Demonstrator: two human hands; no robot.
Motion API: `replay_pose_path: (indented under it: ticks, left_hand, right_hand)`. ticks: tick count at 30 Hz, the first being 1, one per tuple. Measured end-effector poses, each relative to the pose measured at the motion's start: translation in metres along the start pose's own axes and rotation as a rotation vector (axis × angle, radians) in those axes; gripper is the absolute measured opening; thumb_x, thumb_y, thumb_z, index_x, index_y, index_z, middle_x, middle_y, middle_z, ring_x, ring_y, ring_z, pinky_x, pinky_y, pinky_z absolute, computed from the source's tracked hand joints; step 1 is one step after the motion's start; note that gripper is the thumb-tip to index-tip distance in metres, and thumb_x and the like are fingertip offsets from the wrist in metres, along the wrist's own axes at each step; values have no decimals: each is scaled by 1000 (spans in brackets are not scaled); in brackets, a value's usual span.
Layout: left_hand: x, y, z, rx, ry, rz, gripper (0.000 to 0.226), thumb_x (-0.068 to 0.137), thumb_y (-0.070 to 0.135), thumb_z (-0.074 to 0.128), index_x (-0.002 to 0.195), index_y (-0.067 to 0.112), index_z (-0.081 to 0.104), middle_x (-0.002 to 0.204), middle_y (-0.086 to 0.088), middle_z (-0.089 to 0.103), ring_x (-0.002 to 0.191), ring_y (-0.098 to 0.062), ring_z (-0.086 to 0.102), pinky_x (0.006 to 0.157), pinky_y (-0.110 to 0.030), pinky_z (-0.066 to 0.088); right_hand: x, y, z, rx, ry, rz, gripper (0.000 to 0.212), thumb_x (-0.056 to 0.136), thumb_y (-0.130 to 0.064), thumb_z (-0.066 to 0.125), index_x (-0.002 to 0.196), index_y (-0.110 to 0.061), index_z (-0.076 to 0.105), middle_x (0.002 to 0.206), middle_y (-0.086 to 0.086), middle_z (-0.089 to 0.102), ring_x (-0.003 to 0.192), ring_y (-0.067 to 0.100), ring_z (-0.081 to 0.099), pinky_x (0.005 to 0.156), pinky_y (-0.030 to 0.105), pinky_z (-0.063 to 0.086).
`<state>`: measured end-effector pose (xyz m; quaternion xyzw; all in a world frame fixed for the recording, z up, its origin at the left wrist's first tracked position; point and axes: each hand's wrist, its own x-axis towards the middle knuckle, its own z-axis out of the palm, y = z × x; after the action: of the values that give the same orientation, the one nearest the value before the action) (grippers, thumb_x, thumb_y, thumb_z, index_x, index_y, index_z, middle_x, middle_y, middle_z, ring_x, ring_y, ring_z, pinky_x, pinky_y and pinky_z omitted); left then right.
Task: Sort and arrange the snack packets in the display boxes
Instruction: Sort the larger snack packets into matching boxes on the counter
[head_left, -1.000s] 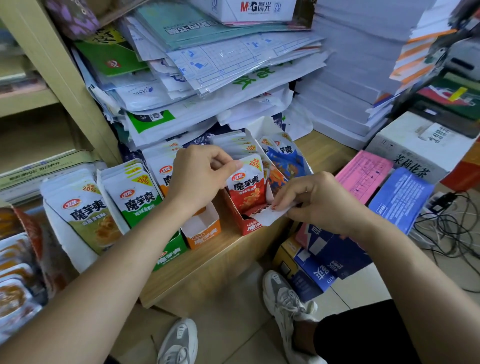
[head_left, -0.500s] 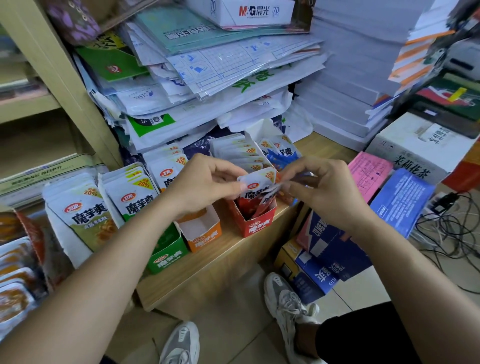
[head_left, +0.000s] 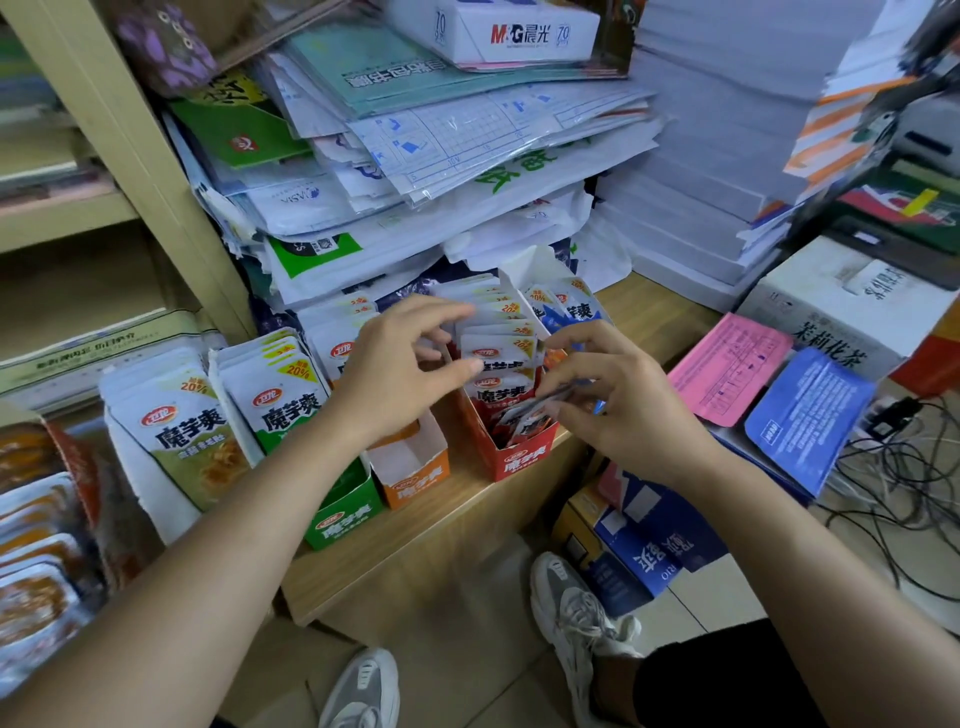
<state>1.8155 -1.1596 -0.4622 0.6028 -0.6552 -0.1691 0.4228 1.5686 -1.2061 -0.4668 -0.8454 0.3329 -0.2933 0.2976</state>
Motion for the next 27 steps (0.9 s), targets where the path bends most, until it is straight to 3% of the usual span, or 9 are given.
replay_pose_path:
  ticks: [4, 8, 11, 14, 17, 19, 23, 27]
  left_hand:
    - [6, -1, 9, 111, 1, 79, 36, 78, 24, 87, 112, 26, 76, 105, 9, 57, 90, -10, 62, 80, -29, 58]
    - [4, 0, 14, 245, -47, 151, 28, 77, 23, 87, 102, 22, 76, 92, 11, 66, 80, -9, 62, 77, -37, 58]
    - [4, -1, 19, 249, 4, 136, 11, 83, 25, 83, 89, 17, 78, 79, 11, 69, 69, -1, 60, 68, -28, 53]
    - [5, 1, 22, 231, 122, 72, 21, 86, 30, 80, 73, 16, 74, 61, 16, 58, 57, 2, 54, 58, -20, 36]
    - [4, 5, 25, 175, 246, -4, 29, 83, 33, 83, 63, 18, 67, 54, 17, 56, 50, 0, 55, 54, -15, 35]
    - [4, 7, 27, 162, 237, -41, 32, 79, 37, 85, 61, 25, 62, 54, 19, 56, 52, 1, 56, 55, -13, 35]
    - [7, 6, 21, 47, 81, -113, 29, 73, 46, 87, 78, 23, 70, 69, 13, 68, 64, -3, 65, 60, -21, 51]
    - [13, 1, 2, 8, 87, -37, 41, 75, 30, 89, 110, 22, 71, 95, 6, 66, 79, -9, 65, 68, -28, 59]
  right_hand:
    - [-1, -5, -2, 13, -14, 19, 23, 83, -3, 77, 92, -24, 74, 139, -7, 51, 118, 5, 58, 81, 29, 60]
    - [-2, -6, -3, 45, -30, 27, 20, 84, -3, 76, 91, -21, 73, 144, -8, 51, 115, 6, 62, 81, 32, 60]
    - [-3, -5, -2, 49, -27, 30, 20, 84, -3, 76, 91, -21, 73, 143, -7, 54, 112, 2, 64, 83, 31, 60]
    - [-4, -2, -1, 39, -13, 36, 17, 84, -5, 76, 91, -20, 74, 142, -6, 55, 116, -2, 60, 85, 28, 59]
    - [-4, 1, 0, 15, 22, 47, 17, 85, -7, 76, 97, -20, 75, 138, -6, 58, 118, 1, 60, 86, 27, 58]
    - [-3, 3, 2, -16, 42, 45, 22, 86, -9, 75, 105, -19, 74, 128, -6, 63, 114, 2, 61, 87, 24, 57]
    - [-3, 3, 7, -33, 51, 105, 32, 88, -15, 75, 119, -19, 69, 117, -8, 68, 105, -1, 63, 88, 21, 56]
    - [0, 2, 10, 1, 88, 113, 27, 86, -15, 76, 112, -19, 68, 127, -7, 64, 112, 3, 62, 86, 25, 58]
